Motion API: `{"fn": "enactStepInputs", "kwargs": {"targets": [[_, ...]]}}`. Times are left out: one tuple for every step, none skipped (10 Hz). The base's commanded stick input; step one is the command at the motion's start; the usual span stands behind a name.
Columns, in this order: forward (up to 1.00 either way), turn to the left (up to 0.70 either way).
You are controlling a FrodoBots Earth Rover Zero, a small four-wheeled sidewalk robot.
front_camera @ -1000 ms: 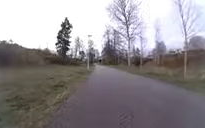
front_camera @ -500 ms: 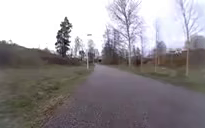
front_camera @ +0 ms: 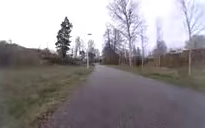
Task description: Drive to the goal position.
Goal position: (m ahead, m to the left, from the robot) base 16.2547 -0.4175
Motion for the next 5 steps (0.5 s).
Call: {"fn": "enactStepInputs", "kwargs": {"targets": [[0.7,0.0],[0.7,0.0],[0.7,0.0],[0.7,0.0],[0.7,0.0]]}}
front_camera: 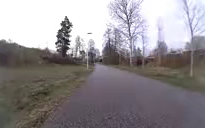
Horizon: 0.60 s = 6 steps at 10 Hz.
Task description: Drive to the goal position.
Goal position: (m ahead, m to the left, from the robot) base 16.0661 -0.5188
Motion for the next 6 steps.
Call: {"fn": "enactStepInputs", "kwargs": {"targets": [[0.7,0.0],[0.7,0.0],[0.7,0.0],[0.7,0.0],[0.7,0.0],[0.7,0.0]]}}
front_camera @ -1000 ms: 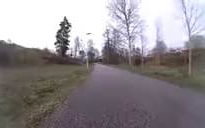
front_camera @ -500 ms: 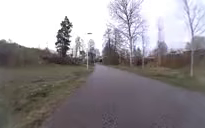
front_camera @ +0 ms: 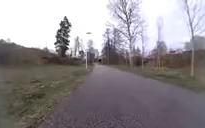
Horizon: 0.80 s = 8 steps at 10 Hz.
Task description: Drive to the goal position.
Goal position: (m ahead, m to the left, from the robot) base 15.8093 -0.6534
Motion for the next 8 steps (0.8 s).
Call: {"fn": "enactStepInputs", "kwargs": {"targets": [[0.7,0.0],[0.7,0.0],[0.7,0.0],[0.7,0.0],[0.7,0.0],[0.7,0.0],[0.7,0.0],[0.7,0.0]]}}
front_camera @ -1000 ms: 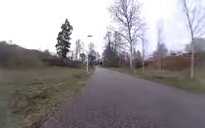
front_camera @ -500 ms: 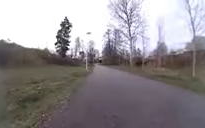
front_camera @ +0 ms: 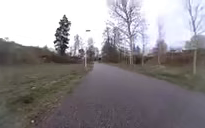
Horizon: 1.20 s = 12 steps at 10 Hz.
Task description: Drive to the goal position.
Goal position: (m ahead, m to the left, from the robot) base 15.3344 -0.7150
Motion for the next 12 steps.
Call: {"fn": "enactStepInputs", "kwargs": {"targets": [[0.7,0.0],[0.7,0.0],[0.7,0.0],[0.7,0.0],[0.7,0.0],[0.7,0.0],[0.7,0.0],[0.7,0.0],[0.7,0.0],[0.7,0.0],[0.7,0.0],[0.7,0.0]]}}
